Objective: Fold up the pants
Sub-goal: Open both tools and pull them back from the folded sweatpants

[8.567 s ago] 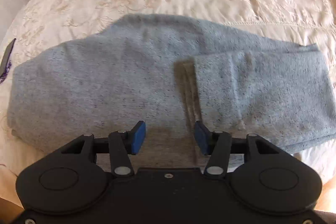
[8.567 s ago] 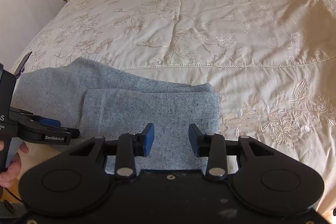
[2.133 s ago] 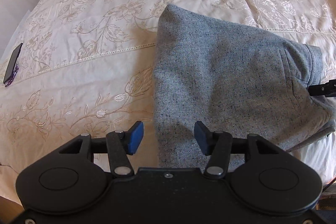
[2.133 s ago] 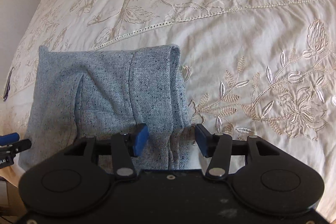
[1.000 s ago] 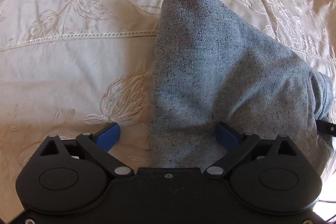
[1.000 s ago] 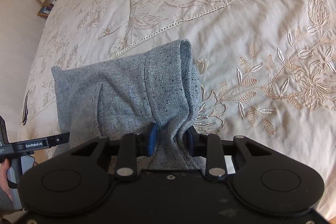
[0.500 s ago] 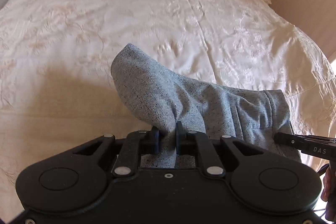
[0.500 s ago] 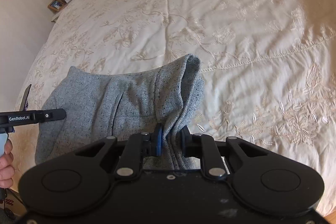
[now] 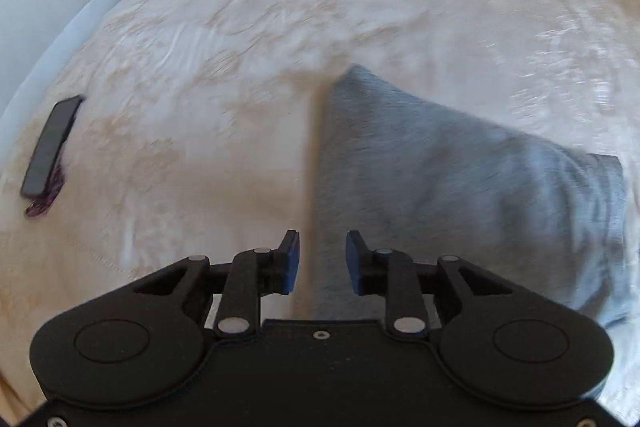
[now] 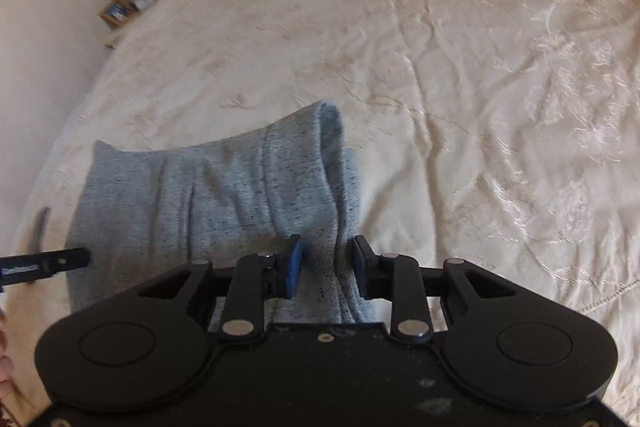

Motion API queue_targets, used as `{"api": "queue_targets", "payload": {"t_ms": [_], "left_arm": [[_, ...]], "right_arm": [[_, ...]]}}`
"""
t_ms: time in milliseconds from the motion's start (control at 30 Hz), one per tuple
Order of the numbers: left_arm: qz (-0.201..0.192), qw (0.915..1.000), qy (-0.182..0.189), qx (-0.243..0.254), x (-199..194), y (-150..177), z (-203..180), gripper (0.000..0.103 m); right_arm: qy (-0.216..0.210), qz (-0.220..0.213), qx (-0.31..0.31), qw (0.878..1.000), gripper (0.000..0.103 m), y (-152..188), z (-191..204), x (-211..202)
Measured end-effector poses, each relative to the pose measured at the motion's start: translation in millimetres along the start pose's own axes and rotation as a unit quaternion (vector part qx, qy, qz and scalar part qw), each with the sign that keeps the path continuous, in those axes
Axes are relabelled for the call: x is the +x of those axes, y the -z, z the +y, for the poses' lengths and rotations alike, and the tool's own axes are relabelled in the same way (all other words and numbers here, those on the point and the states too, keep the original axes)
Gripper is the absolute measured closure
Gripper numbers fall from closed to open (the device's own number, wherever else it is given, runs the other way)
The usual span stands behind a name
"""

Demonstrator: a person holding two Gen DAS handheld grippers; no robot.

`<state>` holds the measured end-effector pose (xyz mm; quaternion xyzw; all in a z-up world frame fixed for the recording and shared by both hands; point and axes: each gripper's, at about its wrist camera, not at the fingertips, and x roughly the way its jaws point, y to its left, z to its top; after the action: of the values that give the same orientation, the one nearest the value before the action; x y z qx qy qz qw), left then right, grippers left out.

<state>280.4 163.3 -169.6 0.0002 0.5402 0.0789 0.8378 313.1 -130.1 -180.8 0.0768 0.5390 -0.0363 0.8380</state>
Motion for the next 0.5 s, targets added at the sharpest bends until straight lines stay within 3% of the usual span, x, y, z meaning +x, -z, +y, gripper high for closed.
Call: {"api": "queue_targets", "payload": {"t_ms": [33, 67, 167, 500], "left_arm": [[0.014, 0.9998, -0.006, -0.009, 7, 3, 5, 0.075], [0.027, 0.9994, 0.0, -0.023, 9, 6, 13, 0.075], [0.028, 0.9984, 0.028, -0.039, -5, 19, 24, 0.074], [0.011, 0.9992, 0.038, 0.0, -83, 42, -7, 0.068]], "right_arm": [[0.034, 0.013, -0.005, 0.999, 0.073, 0, 2, 10], [0.042, 0.018, -0.004, 0.999, 0.073, 3, 1, 13], [0.014, -0.004, 0.014, 1.0, 0.073, 16, -3, -6], [-0.046, -0.055, -0.039, 0.997, 0.073, 44, 31, -90]]}}
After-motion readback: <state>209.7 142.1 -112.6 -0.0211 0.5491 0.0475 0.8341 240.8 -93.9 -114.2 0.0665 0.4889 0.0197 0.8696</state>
